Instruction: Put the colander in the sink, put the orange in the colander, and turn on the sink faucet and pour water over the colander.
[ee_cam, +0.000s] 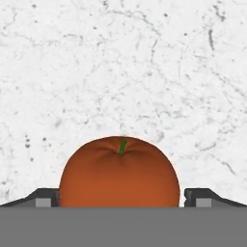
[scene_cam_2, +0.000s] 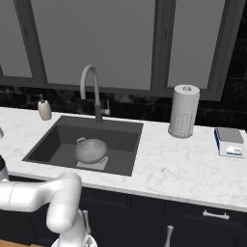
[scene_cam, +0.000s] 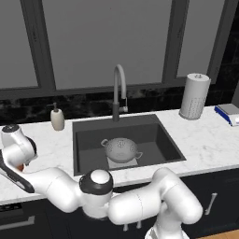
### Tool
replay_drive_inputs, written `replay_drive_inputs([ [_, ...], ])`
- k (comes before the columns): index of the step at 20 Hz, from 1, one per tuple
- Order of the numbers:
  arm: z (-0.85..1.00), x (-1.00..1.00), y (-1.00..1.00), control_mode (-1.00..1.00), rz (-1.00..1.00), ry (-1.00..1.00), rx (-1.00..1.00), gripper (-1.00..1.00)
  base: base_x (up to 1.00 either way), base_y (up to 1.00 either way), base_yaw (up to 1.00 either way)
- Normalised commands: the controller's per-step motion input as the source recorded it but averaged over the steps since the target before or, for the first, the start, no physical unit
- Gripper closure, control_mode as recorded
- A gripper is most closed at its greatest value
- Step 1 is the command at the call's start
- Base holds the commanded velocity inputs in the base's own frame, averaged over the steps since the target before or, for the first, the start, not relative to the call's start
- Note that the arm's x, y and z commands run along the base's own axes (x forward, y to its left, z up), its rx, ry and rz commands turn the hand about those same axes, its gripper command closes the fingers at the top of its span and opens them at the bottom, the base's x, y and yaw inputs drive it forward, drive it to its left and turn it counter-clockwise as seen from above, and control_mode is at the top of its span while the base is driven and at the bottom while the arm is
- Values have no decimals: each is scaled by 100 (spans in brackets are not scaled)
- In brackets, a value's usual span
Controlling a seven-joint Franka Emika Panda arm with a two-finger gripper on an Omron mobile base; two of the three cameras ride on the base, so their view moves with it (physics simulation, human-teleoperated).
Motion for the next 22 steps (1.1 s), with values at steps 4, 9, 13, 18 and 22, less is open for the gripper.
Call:
replay_drive_inputs([
  [4,-19,9,12,-100,7,0,0,-100,0,0,0],
  [9,-27,7,8,-100,5,0,-1,100,0,0,0],
  [13,-34,-5,-11,-100,0,-2,-2,100,0,0,0],
  [18,-13,-31,-52,-100,-11,-9,-1,100,0,0,0],
  [22,5,-39,-72,-100,-19,-13,0,100,0,0,0],
])
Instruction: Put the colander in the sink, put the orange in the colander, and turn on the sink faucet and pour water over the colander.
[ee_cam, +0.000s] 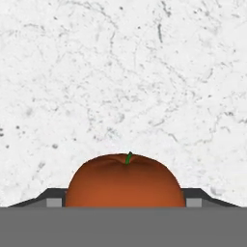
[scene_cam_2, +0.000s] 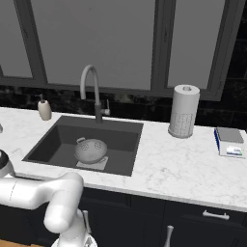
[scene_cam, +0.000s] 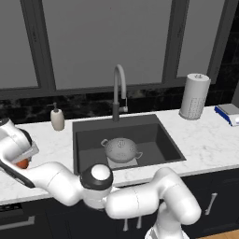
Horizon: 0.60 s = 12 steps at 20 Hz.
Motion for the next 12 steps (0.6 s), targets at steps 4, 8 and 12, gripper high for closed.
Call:
replay_drive_inputs([
  [4,4,-36,-91,-100,-20,-13,0,100,0,0,0],
  [8,3,-19,-99,-100,-23,-10,0,100,0,0,0],
  [12,11,-1,-100,-100,-24,-3,0,100,0,0,0],
])
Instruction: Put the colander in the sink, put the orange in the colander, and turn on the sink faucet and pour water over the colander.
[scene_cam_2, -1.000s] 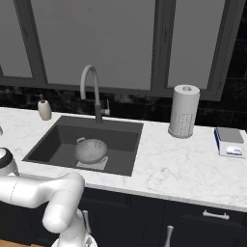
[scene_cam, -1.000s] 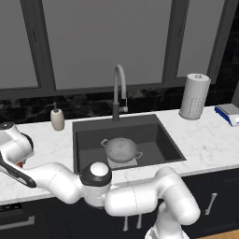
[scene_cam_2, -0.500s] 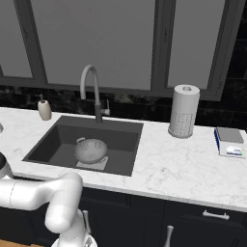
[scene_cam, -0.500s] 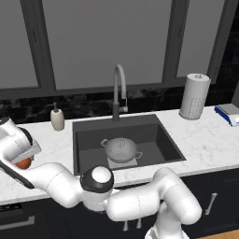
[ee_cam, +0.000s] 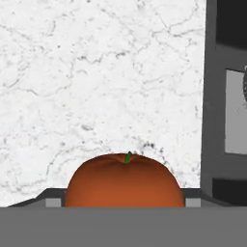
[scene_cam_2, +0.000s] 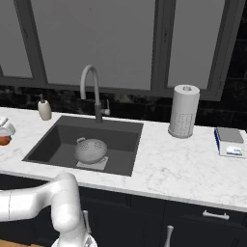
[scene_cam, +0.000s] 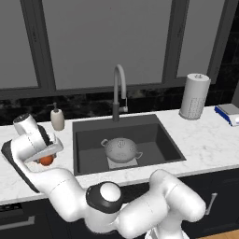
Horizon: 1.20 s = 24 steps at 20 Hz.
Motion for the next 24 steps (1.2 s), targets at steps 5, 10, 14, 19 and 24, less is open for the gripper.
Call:
replay_drive_inputs([
  [5,7,0,-100,-100,-20,-2,0,100,0,0,0],
  [10,5,1,-100,-100,-17,0,0,100,0,0,0],
  [14,9,2,-100,-100,-13,0,0,100,0,0,0],
  [19,13,20,-100,-100,-13,0,0,100,0,0,0],
  [24,1,29,-100,-100,-7,0,0,100,0,0,0],
])
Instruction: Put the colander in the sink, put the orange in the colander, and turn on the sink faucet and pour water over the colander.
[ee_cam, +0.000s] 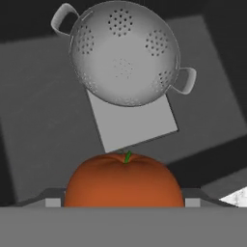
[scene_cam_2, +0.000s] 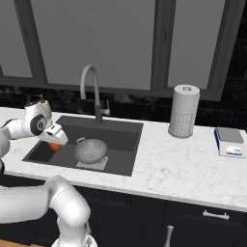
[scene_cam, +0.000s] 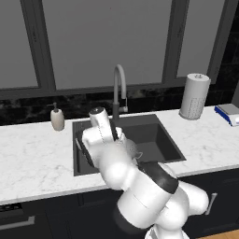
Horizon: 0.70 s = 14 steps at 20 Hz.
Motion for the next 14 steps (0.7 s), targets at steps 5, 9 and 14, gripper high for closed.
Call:
replay_drive_inputs([
  [5,0,27,-96,-100,0,0,0,100,0,0,0],
  [9,-11,17,-48,-100,0,0,0,100,0,0,0],
  [14,-40,0,-11,-100,0,0,0,100,0,0,0],
])
